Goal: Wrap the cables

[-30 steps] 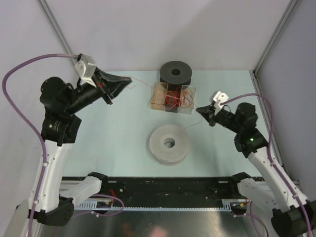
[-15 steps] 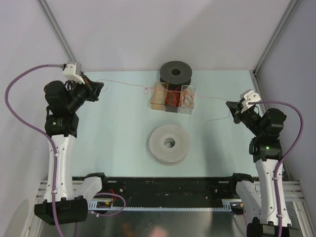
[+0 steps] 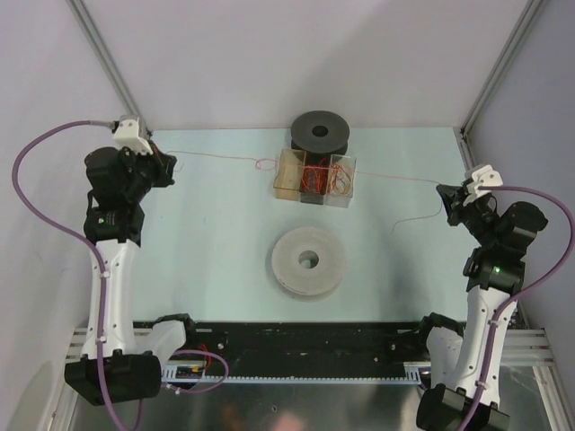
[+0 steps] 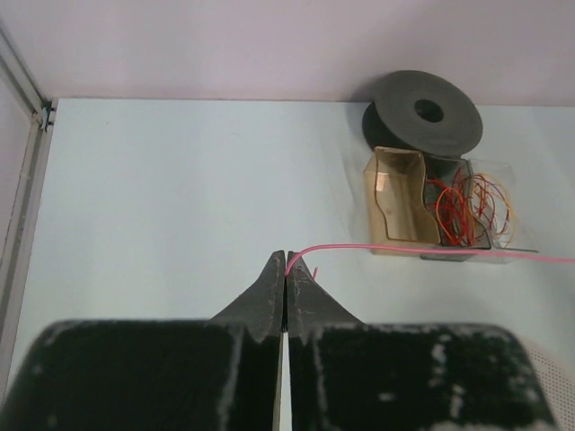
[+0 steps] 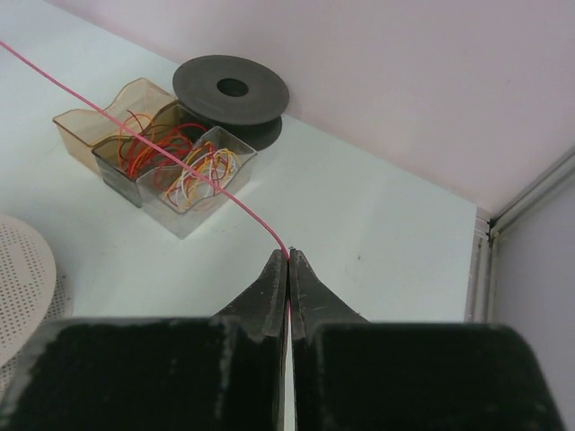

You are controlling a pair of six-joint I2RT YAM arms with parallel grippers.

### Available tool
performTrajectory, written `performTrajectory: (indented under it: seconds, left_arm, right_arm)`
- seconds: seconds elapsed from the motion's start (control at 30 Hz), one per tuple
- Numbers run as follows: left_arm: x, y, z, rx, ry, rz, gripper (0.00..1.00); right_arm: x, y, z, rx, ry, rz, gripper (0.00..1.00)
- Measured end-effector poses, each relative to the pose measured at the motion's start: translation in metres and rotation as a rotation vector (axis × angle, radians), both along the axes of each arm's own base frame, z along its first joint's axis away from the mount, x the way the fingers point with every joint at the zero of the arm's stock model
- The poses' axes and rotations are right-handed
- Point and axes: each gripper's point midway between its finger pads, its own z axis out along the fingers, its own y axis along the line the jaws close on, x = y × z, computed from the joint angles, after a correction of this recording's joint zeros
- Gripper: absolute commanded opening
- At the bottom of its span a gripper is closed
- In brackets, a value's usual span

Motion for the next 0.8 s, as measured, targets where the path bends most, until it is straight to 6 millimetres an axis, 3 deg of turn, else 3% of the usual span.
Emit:
performTrajectory:
  seconds: [0.17, 0.23, 0.37, 0.43, 0.47, 0.6, 0.7, 0.8]
  left_arm:
    - [0.002, 0.002, -0.012, 0.010, 0.042, 0.004, 0.00]
    - [-0.002, -0.007, -0.016, -0.001, 0.053, -0.052, 0.00]
    - [-0.017, -0.048, -0.017, -0.065, 0.061, -0.282, 0.00]
    - [-0.032, -0.079, -0.015, -0.097, 0.065, -0.426, 0.00]
    - [-0.042, -0.096, -0.013, -0.110, 0.066, -0.505, 0.00]
    - [-0.088, -0.155, -0.001, -0.127, 0.046, -0.782, 0.00]
    - [-0.117, -0.181, 0.007, -0.134, 0.031, -0.933, 0.00]
    - [-0.133, -0.195, 0.015, -0.144, 0.023, -1.016, 0.00]
  right_arm:
    - [-0.001, -0.011, -0.002, 0.006, 0.010, -0.010, 0.00]
    - [-0.004, -0.009, -0.007, 0.005, 0.026, 0.016, 0.02]
    - [-0.014, 0.015, -0.027, -0.002, 0.110, 0.147, 0.66]
    - [-0.024, 0.043, -0.040, -0.019, 0.162, 0.266, 0.88]
    - [-0.030, 0.056, -0.045, -0.026, 0.183, 0.321, 0.94]
    - [-0.062, 0.118, -0.062, -0.076, 0.243, 0.582, 0.99]
    - [-0.079, 0.154, -0.068, -0.099, 0.267, 0.720, 0.99]
    - [-0.083, 0.183, -0.066, -0.093, 0.274, 0.800, 0.99]
